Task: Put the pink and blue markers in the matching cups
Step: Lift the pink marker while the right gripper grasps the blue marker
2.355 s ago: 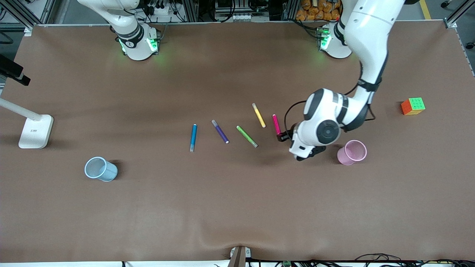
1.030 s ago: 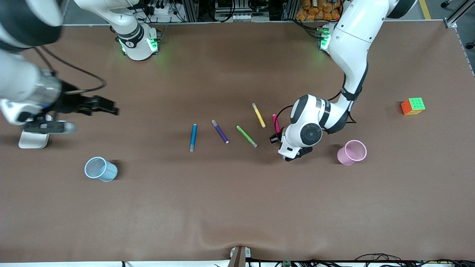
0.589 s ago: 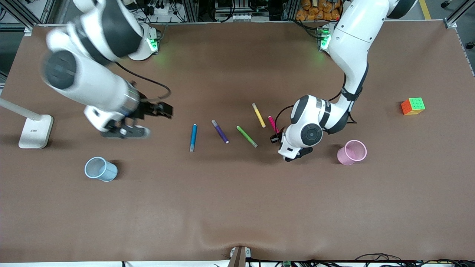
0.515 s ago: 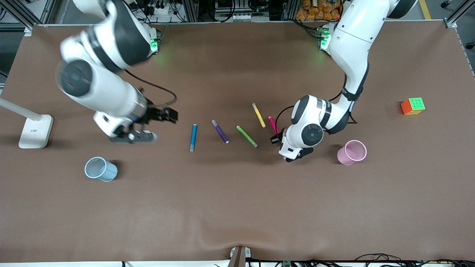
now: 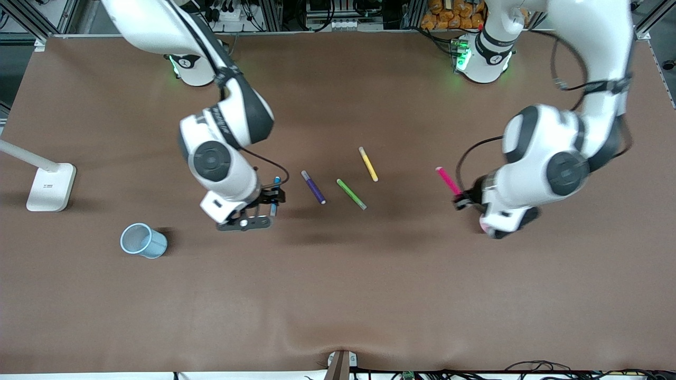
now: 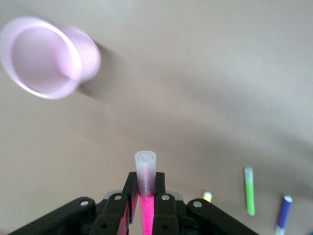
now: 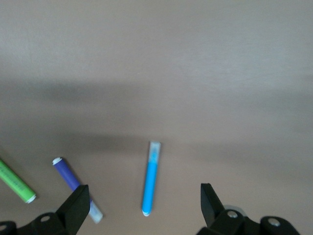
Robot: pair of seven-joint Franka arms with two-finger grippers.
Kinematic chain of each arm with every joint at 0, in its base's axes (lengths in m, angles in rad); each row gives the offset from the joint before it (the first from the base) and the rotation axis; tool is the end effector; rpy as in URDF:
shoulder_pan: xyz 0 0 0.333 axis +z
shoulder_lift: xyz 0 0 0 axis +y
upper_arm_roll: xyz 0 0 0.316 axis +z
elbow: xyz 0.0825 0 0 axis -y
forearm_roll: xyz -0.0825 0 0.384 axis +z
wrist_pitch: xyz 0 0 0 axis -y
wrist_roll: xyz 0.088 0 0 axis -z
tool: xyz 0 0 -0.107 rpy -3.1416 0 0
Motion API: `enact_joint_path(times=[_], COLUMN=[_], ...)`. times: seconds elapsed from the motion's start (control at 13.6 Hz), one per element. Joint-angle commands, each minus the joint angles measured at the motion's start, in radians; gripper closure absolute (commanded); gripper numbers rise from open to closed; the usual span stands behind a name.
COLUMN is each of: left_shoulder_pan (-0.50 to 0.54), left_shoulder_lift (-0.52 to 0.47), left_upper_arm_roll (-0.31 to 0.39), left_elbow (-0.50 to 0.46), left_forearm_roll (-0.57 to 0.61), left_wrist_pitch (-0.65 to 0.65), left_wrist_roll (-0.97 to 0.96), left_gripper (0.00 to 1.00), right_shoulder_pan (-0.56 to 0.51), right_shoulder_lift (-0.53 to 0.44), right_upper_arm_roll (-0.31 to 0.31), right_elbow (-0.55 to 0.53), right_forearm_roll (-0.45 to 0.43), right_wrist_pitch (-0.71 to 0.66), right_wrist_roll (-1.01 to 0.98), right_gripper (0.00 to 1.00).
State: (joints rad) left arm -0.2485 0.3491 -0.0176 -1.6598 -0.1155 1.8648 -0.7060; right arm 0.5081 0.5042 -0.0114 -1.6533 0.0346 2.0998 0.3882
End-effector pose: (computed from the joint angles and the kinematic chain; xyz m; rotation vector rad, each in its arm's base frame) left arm 0.6157 -0.1759 0.3955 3.0059 0.7388 -0.2802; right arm 0.5896 0.3225 0.3141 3.1336 0.1434 -0.0977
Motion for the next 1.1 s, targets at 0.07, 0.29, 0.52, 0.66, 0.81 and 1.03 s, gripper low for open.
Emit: enact_joint_path(times=[0.07, 0.29, 0.52, 0.66, 0.81, 1.03], left_shoulder_pan=[-0.002, 0.020, 0.021, 0.020, 0.021, 0.020], left_shoulder_lift=[-0.025, -0.038, -0.033, -0.038, -0.050, -0.067], left_upper_arm_roll=[0.013, 0.013, 0.022, 0.037, 0.042, 0.041], left_elbow=[0.028, 0.063, 0.100, 0.104, 0.104, 0.101], left_forearm_roll=[0.057, 0.138, 0.191, 0.198, 0.209, 0.322], left_wrist_pitch=[-0.006, -0.062, -0.070, -0.085, -0.105, -0.118], left_wrist_roll=[-0.033, -0.100, -0.176, -0.232, -0.277, -0.321], left_gripper=[1.00, 1.00, 1.00, 1.00, 1.00, 1.00], right_shoulder_pan=[0.010, 0.001, 0.006, 0.007, 0.003, 0.010], right_shoulder_lift=[-0.030, 0.006, 0.059, 0.089, 0.105, 0.120], right_upper_arm_roll=[-0.010, -0.010, -0.010, -0.010, -0.009, -0.009], right_elbow=[-0.158, -0.218, -0.218, -0.217, -0.211, -0.207], right_forearm_roll=[-0.022, -0.022, -0.021, -0.018, -0.010, 0.020], right_wrist_pitch=[0.162, 0.264, 0.281, 0.304, 0.315, 0.315], right_wrist_roll=[0.014, 0.006, 0.006, 0.009, 0.014, 0.017], right_gripper=[0.00, 0.00, 0.00, 0.00, 0.00, 0.00])
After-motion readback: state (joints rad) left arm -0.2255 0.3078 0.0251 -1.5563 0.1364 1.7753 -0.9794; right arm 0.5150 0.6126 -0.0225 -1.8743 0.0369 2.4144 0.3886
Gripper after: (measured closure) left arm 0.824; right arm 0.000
